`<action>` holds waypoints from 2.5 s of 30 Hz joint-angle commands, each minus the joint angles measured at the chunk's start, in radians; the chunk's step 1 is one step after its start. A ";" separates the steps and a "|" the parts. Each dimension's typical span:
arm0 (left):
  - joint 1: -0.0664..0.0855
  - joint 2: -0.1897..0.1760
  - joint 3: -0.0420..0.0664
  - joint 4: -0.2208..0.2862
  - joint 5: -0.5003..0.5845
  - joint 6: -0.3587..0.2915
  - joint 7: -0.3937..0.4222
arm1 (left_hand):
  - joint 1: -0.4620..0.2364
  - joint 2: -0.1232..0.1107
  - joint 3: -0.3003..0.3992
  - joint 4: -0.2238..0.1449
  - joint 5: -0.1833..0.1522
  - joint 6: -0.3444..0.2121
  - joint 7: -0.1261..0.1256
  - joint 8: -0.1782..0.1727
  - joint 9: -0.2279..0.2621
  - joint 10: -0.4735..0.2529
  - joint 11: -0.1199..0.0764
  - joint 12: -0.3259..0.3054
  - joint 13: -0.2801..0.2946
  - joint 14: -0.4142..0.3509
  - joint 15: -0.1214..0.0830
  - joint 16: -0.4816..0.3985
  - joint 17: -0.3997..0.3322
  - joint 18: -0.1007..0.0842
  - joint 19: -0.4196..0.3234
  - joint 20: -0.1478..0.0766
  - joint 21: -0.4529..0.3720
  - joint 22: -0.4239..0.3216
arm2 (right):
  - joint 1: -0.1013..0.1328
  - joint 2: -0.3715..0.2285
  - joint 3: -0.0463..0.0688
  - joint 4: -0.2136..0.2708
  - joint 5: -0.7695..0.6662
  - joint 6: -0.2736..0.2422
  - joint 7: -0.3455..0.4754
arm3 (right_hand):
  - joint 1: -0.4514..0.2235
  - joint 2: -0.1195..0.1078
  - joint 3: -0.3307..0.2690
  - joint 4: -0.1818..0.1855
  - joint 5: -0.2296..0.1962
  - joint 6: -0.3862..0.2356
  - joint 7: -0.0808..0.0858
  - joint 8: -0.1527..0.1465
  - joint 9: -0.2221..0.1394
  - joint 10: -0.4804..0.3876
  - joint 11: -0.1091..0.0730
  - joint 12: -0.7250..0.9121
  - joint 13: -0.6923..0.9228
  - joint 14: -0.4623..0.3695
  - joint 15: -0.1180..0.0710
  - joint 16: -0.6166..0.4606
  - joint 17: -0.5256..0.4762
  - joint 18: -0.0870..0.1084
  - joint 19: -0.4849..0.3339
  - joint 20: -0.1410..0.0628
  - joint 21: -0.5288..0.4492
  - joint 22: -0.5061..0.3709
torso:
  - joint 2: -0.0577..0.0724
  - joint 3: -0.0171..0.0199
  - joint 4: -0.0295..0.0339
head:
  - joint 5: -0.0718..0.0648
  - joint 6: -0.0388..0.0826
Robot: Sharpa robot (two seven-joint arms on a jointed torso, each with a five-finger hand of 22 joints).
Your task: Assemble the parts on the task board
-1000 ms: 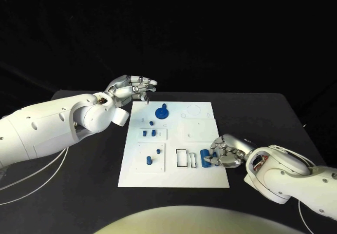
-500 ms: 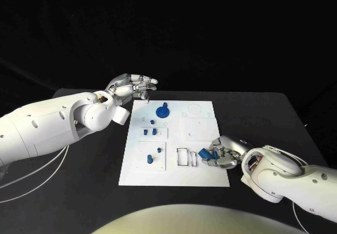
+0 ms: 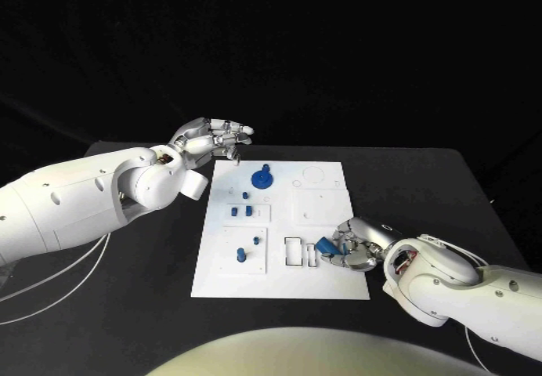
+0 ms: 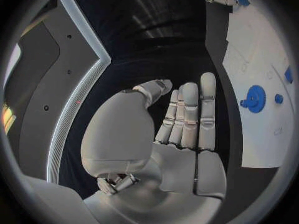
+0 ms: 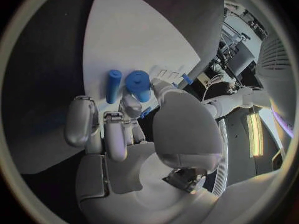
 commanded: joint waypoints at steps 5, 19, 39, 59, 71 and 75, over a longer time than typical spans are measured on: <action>0.000 0.000 0.000 0.002 -0.003 0.013 0.001 | -0.006 0.005 -0.004 0.000 -0.002 -0.008 0.000 0.005 0.000 -0.006 0.001 0.004 -0.001 -0.008 -0.001 0.005 -0.001 0.015 0.001 0.004 -0.004 -0.002 | 0.003 -0.012 -0.002 0.038 -0.003 -0.102 0.013 | 0.027 0.020 0.019 0.003 0.007 0.026 -0.011 0.013 0.010 0.040 -0.006 0.051 0.054 0.084 -0.012 0.012 0.145 -0.014 0.014 -0.002 0.017 0.021 | -0.002 -0.0001 0.0007 | -0.001 0.001; 0.000 0.003 0.000 0.001 -0.004 0.016 0.000 | -0.006 0.005 -0.004 0.000 -0.002 -0.008 0.000 0.005 0.000 -0.006 0.001 0.004 -0.001 -0.008 -0.001 0.005 -0.001 0.015 0.001 0.004 -0.004 -0.002 | 0.022 0.011 0.000 0.065 0.061 -0.084 0.020 | 0.002 0.032 0.021 0.010 0.022 0.038 -0.014 0.012 0.011 0.053 -0.009 0.066 0.073 0.086 -0.016 0.014 0.152 -0.016 0.019 -0.007 0.025 0.029 | 0.000 -0.0005 -0.0009 | 0.002 0.002; 0.001 0.007 0.000 0.002 -0.004 0.017 -0.003 | -0.006 0.005 -0.004 0.000 -0.002 -0.008 0.000 0.005 0.000 -0.006 0.001 0.004 -0.001 -0.008 -0.001 0.005 -0.001 0.015 0.001 0.004 -0.004 -0.002 | 0.024 0.110 0.000 0.014 0.078 0.047 -0.001 | -0.161 0.062 -0.027 0.012 0.060 0.074 -0.026 0.010 0.018 0.067 -0.019 0.064 0.093 0.085 -0.023 0.015 0.153 -0.016 0.020 -0.013 0.022 0.037 | 0.001 -0.0003 -0.0005 | 0.006 -0.001; 0.001 0.006 0.000 0.001 -0.004 0.018 -0.007 | -0.006 0.006 -0.006 0.001 -0.001 -0.010 0.000 0.007 0.000 -0.009 0.002 0.006 -0.003 -0.010 0.000 0.006 -0.002 0.015 0.001 0.005 -0.007 -0.003 | 0.024 0.138 0.000 -0.026 0.022 0.046 -0.017 | -0.328 0.076 -0.189 0.014 -0.150 0.074 -0.031 0.018 0.044 0.071 -0.022 0.047 0.104 0.084 -0.027 0.012 0.144 -0.014 0.016 -0.017 0.004 0.037 | 0.000 0.0006 -0.0010 | 0.009 -0.006; 0.001 0.004 0.000 0.002 -0.009 0.018 -0.011 | -0.008 0.007 -0.006 0.003 -0.001 -0.010 0.001 0.007 0.000 -0.009 0.002 0.006 -0.003 -0.010 0.000 0.007 -0.002 0.015 0.002 0.005 -0.007 -0.004 | 0.023 0.129 0.000 -0.003 0.007 0.017 0.000 | -0.357 0.093 -0.253 0.013 -0.154 0.066 -0.027 0.015 0.048 0.061 -0.019 0.029 0.096 0.083 -0.024 0.010 0.141 -0.012 0.012 -0.014 -0.008 0.032 | 0.000 0.0017 -0.0030 | 0.007 -0.003; 0.001 0.003 0.000 0.002 -0.010 0.018 -0.012 | -0.008 0.007 -0.006 0.003 -0.001 -0.010 0.001 0.007 0.000 -0.009 0.002 0.006 -0.003 -0.010 0.000 0.007 -0.002 0.015 0.002 0.005 -0.007 -0.004 | 0.023 0.115 0.000 0.013 0.006 0.011 0.005 | -0.346 0.103 -0.262 0.013 -0.142 0.068 -0.028 0.016 0.049 0.066 -0.019 0.035 0.103 0.083 -0.024 0.011 0.143 -0.012 0.014 -0.014 -0.006 0.035 | 0.000 0.0005 -0.0016 | 0.006 -0.004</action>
